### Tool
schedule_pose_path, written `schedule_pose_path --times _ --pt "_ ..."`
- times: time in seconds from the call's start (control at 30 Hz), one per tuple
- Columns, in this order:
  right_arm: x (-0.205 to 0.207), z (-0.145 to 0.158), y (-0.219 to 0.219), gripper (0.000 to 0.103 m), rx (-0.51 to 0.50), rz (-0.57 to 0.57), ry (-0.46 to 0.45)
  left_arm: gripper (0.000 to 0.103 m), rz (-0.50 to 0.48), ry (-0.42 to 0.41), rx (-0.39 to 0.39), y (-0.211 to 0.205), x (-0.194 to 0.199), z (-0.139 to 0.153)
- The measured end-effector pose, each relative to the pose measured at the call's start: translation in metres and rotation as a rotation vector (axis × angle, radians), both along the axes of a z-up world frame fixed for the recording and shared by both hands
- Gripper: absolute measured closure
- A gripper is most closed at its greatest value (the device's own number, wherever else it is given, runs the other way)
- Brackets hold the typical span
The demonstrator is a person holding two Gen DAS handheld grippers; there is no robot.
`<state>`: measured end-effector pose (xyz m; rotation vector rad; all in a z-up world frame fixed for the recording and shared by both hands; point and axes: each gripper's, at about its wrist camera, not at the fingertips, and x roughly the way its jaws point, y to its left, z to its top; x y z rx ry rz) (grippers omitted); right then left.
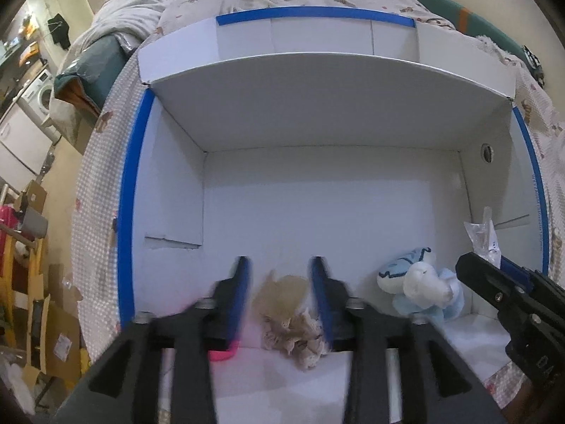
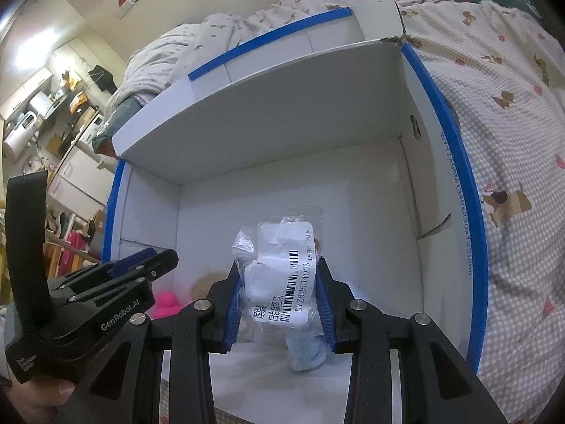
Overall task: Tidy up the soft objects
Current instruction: 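Lower both items onto the box floor and open both grippers, then lift both open grippers out of the box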
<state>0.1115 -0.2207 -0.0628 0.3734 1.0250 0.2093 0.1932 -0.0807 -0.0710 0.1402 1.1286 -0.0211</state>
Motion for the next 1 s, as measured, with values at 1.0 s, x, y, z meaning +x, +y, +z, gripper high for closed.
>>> schedule_pose_path --times 1.0 --pt "-0.006 0.003 0.003 0.023 0.077 0.019 -0.028 0.035 0.040 -0.068 0.019 0.030 -0.034 0.032"
